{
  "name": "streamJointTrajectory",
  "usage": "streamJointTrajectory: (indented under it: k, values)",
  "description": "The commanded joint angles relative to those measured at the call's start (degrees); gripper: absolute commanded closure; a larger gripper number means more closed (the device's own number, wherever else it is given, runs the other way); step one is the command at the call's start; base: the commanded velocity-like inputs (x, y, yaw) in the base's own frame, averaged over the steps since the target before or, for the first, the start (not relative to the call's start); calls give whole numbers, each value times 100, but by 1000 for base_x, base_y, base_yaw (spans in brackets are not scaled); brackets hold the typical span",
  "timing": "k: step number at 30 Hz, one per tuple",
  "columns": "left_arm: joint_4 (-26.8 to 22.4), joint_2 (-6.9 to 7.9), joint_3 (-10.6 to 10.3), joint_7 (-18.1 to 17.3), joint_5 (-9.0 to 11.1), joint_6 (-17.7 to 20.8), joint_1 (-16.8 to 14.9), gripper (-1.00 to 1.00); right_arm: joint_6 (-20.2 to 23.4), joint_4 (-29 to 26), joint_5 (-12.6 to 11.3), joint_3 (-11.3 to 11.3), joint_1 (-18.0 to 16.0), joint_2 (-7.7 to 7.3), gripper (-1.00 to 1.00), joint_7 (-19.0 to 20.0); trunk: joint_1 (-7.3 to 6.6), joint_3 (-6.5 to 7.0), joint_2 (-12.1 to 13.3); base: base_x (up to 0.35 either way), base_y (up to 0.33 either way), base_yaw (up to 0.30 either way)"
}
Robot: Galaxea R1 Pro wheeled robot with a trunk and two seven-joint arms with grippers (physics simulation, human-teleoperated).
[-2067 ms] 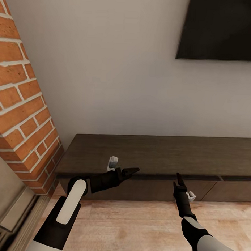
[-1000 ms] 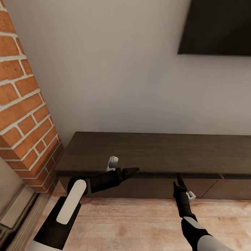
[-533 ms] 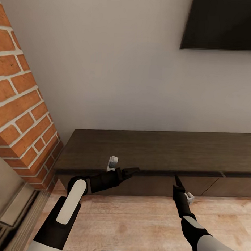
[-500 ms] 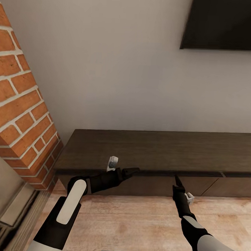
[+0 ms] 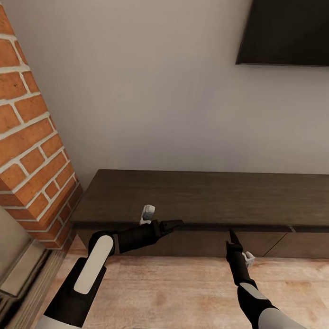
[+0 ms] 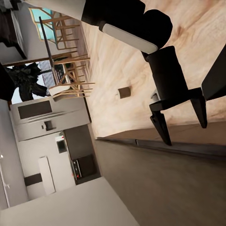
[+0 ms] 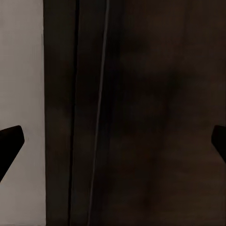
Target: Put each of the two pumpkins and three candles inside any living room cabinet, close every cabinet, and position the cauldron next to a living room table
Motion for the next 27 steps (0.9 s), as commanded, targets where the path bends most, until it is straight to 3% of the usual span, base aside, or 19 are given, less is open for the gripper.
streamJointTrajectory:
  k: [1, 27]
  values:
    - [0, -3, 6, -39, -34, 19, -3, -100, -35, 5, 11, 4, -3, 1, -100, 16, -1, -4, -2, 0, 0, 0]
    - [1, -3, 6, -31, -36, 11, -3, -100, -35, 16, 11, 3, -5, 6, -100, 25, -1, -4, -2, 35, 0, 0]
